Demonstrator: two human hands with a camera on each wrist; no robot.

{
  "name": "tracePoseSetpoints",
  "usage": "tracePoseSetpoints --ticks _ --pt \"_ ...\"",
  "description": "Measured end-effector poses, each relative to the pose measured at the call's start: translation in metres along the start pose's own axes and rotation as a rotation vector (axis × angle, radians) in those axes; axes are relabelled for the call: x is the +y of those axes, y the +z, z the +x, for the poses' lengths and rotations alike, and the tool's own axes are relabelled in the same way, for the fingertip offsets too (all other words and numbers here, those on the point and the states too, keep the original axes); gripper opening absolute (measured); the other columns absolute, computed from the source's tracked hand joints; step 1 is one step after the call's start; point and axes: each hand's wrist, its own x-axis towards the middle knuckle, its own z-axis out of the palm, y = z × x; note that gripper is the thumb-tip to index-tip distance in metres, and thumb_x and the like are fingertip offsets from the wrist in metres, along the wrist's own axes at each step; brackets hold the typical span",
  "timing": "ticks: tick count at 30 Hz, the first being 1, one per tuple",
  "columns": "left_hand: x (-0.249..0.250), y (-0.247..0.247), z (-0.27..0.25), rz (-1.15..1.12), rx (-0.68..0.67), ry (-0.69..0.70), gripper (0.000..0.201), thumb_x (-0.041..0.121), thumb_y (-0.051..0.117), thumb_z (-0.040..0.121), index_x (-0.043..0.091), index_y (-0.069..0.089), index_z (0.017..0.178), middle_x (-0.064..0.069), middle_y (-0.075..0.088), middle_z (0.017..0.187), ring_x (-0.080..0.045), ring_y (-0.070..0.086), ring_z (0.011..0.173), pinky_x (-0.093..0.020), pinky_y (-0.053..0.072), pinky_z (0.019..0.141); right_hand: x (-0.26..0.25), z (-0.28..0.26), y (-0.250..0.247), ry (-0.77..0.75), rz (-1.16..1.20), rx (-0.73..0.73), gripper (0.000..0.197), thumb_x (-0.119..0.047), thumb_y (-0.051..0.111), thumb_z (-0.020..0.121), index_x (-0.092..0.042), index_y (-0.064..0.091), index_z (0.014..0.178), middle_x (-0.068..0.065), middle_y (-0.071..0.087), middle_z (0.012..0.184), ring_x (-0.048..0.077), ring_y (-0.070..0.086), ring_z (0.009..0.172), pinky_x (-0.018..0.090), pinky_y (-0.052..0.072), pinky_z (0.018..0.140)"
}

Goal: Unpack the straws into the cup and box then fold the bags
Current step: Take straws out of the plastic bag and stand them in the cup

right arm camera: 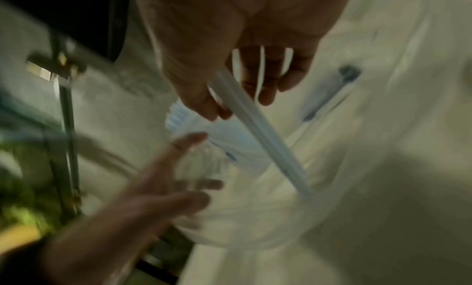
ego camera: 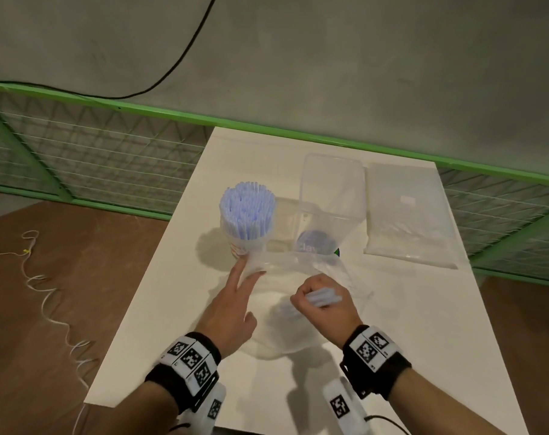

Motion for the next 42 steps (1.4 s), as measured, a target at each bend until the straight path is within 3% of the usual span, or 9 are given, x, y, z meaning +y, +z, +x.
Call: tracePoseSetpoints --ticks 5,10,13,17,21,26,30,34,42 --pt "-0.015 0.002 -0.018 0.164 -0.173 0.228 0.112 0.049 0.082 0.066 0.056 -0.004 0.137 0.003 -0.011 0.162 -0.026 0.035 0.144 -0.031 0.048 0.098 0.007 0.005 0.004 -0.083 -0.199 -0.119 0.028 -0.022 0.070 0.077 -0.038 0.060 0.056 -0.011 0.061 0.066 0.004 0.060 0.066 0.025 0.051 0.068" --pt "-0.020 0.015 -0.015 0.277 -0.302 0.272 0.138 0.025 0.080 0.076 0.053 -0.039 0.137 -0.009 0.028 0.159 -0.027 0.041 0.141 -0.031 0.039 0.112 -0.010 0.000 -0.001 0.004 -0.161 -0.094 0.010 -0.023 0.074 0.074 -0.019 0.068 0.068 -0.003 0.068 0.071 0.011 0.065 0.070 0.034 0.056 0.072" --pt "-0.023 0.023 -0.008 0.381 -0.172 0.369 0.131 0.004 0.083 0.058 0.027 0.003 0.159 0.000 0.064 0.103 -0.020 0.065 0.075 -0.025 0.054 0.065 -0.036 -0.005 -0.020 0.007 -0.113 -0.169 0.008 -0.016 0.076 0.074 -0.013 0.070 0.069 0.003 0.069 0.065 0.011 0.064 0.057 0.035 0.057 0.061" --pt "-0.033 0.031 0.006 0.627 -0.075 0.628 0.072 0.001 0.088 0.035 0.018 0.073 0.103 0.000 0.041 0.094 -0.019 0.054 0.058 -0.023 0.044 0.047 -0.083 -0.006 -0.067 -0.104 0.005 -0.123 0.009 -0.008 0.078 0.076 -0.009 0.071 0.070 0.006 0.070 0.063 0.018 0.067 0.054 0.028 0.055 0.052" --pt "-0.048 0.037 0.000 0.801 -0.216 0.643 0.037 0.014 0.080 0.040 0.026 0.068 0.073 -0.001 0.048 0.109 -0.021 0.046 0.086 -0.033 0.036 0.069 -0.096 0.007 -0.103 -0.149 -0.013 -0.006 0.008 -0.009 0.078 0.077 -0.011 0.071 0.072 0.004 0.070 0.064 0.018 0.068 0.057 0.024 0.053 0.052" --pt "-0.044 0.032 -0.005 0.729 -0.284 0.476 0.027 0.050 0.059 0.073 0.026 0.069 0.078 0.005 0.067 0.099 -0.018 0.054 0.093 -0.037 0.033 0.078 -0.035 0.024 -0.073 -0.042 -0.258 -0.019 0.010 -0.005 0.074 0.070 -0.014 0.073 0.069 0.000 0.070 0.063 0.016 0.069 0.061 0.033 0.058 0.065" --pt "-0.015 0.036 0.012 0.673 -0.171 0.286 0.037 0.035 0.033 0.098 0.022 0.065 0.111 0.006 0.067 0.095 -0.021 0.054 0.096 -0.040 0.030 0.078 0.002 0.025 -0.042 0.029 -0.326 -0.093 0.008 -0.014 0.071 0.069 -0.020 0.069 0.065 0.000 0.070 0.068 0.020 0.068 0.069 0.040 0.056 0.071" --pt "-0.012 0.045 0.019 0.743 -0.372 0.071 0.048 0.027 0.035 0.103 0.028 0.030 0.151 -0.004 0.017 0.163 -0.031 0.019 0.146 -0.048 0.023 0.110 0.004 0.028 -0.044 0.030 -0.330 -0.105 0.008 -0.015 0.075 0.072 -0.022 0.073 0.069 -0.005 0.072 0.072 0.011 0.067 0.070 0.032 0.056 0.073" --pt "-0.021 0.044 0.021 0.775 -0.600 -0.019 0.069 0.049 0.034 0.102 0.038 -0.008 0.157 0.001 -0.019 0.166 -0.034 -0.002 0.153 -0.047 0.023 0.120 0.023 0.026 -0.073 0.120 -0.254 0.009 0.014 -0.015 0.084 0.069 -0.025 0.074 0.072 -0.006 0.071 0.072 -0.001 0.064 0.063 0.005 0.045 0.058"
